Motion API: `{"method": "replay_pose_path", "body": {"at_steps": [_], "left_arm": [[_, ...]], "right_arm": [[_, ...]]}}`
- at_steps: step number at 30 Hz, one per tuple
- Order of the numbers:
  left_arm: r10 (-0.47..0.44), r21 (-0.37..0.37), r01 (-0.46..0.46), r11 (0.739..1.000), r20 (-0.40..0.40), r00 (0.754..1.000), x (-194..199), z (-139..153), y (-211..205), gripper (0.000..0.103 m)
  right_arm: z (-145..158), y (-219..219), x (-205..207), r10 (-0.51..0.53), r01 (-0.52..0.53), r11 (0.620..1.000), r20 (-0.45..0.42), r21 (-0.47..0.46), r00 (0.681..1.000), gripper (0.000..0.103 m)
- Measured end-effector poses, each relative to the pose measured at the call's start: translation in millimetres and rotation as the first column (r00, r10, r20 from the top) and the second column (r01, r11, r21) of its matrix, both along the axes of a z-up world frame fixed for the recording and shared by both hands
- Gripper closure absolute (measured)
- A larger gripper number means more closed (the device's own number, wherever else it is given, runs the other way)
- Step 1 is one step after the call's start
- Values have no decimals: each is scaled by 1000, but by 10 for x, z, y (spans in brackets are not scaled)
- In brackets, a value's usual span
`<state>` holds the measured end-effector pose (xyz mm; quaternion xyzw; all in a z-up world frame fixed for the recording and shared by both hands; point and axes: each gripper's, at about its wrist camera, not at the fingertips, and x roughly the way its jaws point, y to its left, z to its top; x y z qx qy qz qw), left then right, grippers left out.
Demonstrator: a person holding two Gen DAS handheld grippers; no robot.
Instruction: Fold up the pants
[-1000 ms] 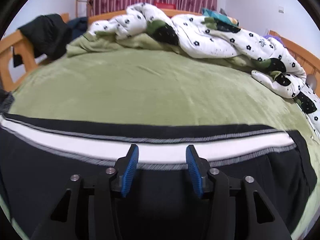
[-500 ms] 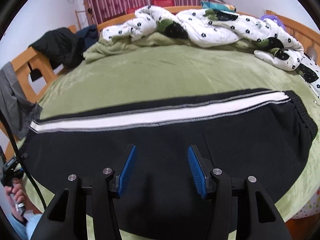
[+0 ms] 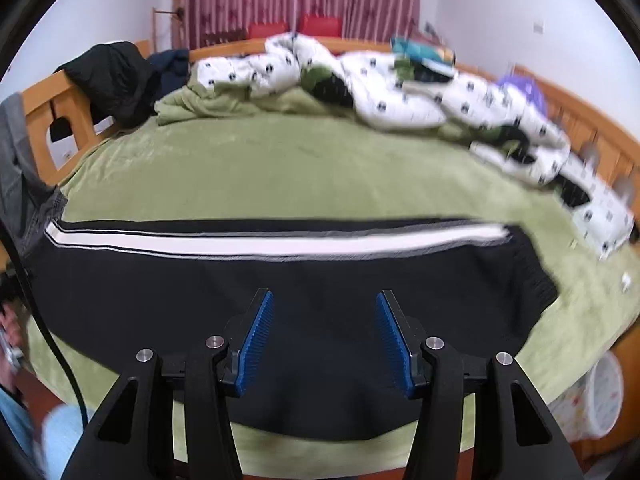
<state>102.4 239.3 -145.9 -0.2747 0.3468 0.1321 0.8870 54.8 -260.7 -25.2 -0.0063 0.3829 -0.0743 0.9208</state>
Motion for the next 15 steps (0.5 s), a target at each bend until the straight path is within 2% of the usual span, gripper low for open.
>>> {"method": "replay_pose_path", "body": {"at_steps": [3,6,8,10,11,13,15], "left_arm": [[-56,132,51,990,40,998,72,499,-423,95],[-191,245,165,955,85,978,116,988,-1095,95],[-268,352,223,909,83,960,142,1242,-1647,95],[-356,446,291,847,68,932,164,1397,-2283,95],[-393,475,322,819,56,918,168,1417,-2566,95],[-470,513,395,763,21,882,172,1379,-3180,95],[-531,517,466,718,-24,847,130,1210,-3715,95]], "right_arm": [[15,-273,60,18,-20,999,47,41,999,50],[-61,-557,175,33,-36,999,89,26,995,50],[-192,-811,199,16,-20,999,126,30,992,50],[-321,-1024,197,-19,8,997,130,82,991,50],[-414,-1152,208,-39,28,993,96,119,995,50],[-501,-1297,214,-28,23,992,40,128,999,55],[-522,-1380,102,-22,16,997,71,78,997,55]]}}
